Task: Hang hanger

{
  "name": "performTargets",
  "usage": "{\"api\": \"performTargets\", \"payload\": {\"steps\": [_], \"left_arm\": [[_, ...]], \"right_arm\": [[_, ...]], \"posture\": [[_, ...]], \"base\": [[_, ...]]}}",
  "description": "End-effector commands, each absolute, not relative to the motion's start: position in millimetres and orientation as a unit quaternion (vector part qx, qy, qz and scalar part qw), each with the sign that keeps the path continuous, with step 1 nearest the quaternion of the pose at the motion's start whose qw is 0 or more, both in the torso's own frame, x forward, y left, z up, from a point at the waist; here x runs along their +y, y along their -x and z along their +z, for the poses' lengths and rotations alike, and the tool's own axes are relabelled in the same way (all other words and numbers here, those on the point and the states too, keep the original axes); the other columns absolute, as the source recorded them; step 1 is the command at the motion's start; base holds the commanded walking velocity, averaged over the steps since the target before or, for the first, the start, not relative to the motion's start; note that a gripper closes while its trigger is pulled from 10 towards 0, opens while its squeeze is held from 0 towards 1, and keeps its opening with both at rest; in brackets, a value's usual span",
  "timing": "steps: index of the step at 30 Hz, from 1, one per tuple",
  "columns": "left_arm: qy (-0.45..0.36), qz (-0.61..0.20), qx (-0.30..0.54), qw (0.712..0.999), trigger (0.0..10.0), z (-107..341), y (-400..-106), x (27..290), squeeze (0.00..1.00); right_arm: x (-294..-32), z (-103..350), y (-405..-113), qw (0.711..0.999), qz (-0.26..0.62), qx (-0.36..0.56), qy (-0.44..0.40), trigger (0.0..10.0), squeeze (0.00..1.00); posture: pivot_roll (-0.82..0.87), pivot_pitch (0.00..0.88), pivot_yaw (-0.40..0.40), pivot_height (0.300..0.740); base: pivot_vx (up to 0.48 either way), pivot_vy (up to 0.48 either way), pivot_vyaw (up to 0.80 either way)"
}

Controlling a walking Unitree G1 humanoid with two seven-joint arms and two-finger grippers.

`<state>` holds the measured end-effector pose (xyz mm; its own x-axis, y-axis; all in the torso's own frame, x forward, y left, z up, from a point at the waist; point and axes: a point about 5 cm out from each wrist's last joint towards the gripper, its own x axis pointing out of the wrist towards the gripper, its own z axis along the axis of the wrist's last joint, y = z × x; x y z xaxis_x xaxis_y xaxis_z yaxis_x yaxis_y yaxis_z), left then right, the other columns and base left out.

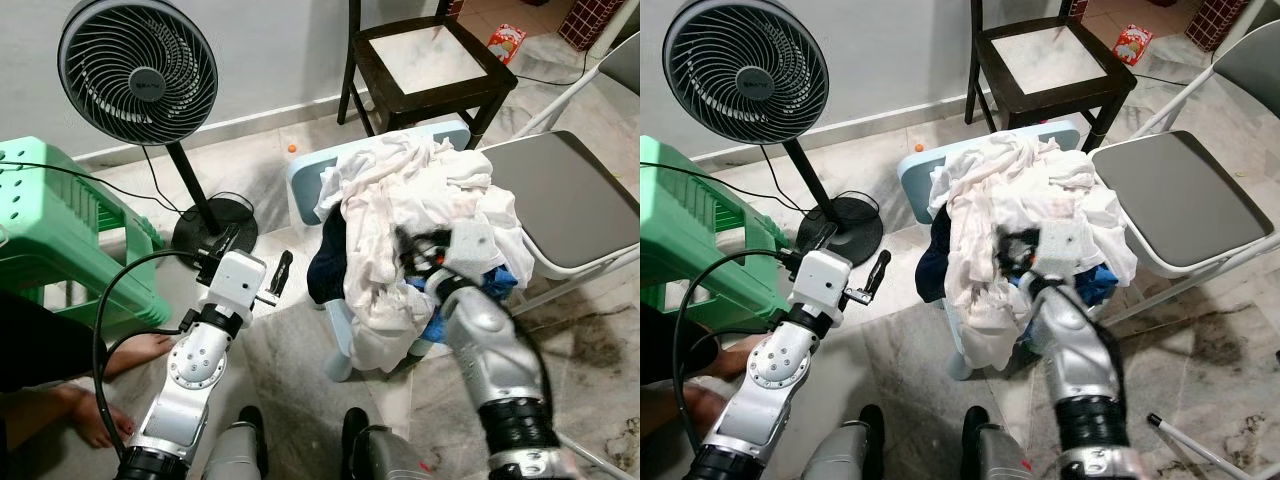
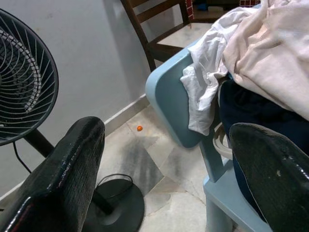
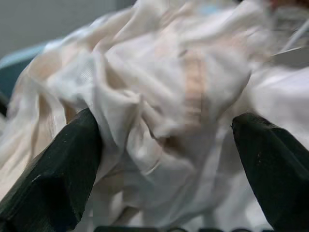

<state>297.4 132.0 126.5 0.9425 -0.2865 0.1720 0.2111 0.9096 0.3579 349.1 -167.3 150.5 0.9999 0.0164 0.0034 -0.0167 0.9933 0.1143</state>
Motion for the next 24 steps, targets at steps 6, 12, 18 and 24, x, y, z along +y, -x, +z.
{"api": "performTargets", "payload": {"steps": [6,12,18,24], "left_arm": [[-0.166,-0.122,-0.098,0.974,10.0,121,-292,134,0.00],[-0.164,-0.123,-0.096,0.974,10.0,121,-291,133,0.00],[-0.163,-0.123,-0.092,0.975,10.0,120,-290,133,0.00],[-0.163,-0.118,-0.096,0.975,10.0,123,-291,134,0.00]], "right_arm": [[-177,165,-354,0.996,0.029,-0.033,-0.077,10.0,0.00],[-168,160,-356,0.992,0.062,-0.014,-0.112,10.0,0.00],[-156,143,-358,0.991,0.061,0.030,-0.112,2.5,0.00],[-144,136,-349,0.987,0.090,0.036,-0.129,0.0,0.00]], "posture": [[0.21,0.326,-0.034,0.740],[0.22,0.327,-0.033,0.740],[0.22,0.331,-0.031,0.740],[0.22,0.331,-0.034,0.740]], "base": [[0.000,0.000,0.00],[0.000,0.000,0.00],[0.000,0.000,0.00],[0.000,0.000,0.00]]}}
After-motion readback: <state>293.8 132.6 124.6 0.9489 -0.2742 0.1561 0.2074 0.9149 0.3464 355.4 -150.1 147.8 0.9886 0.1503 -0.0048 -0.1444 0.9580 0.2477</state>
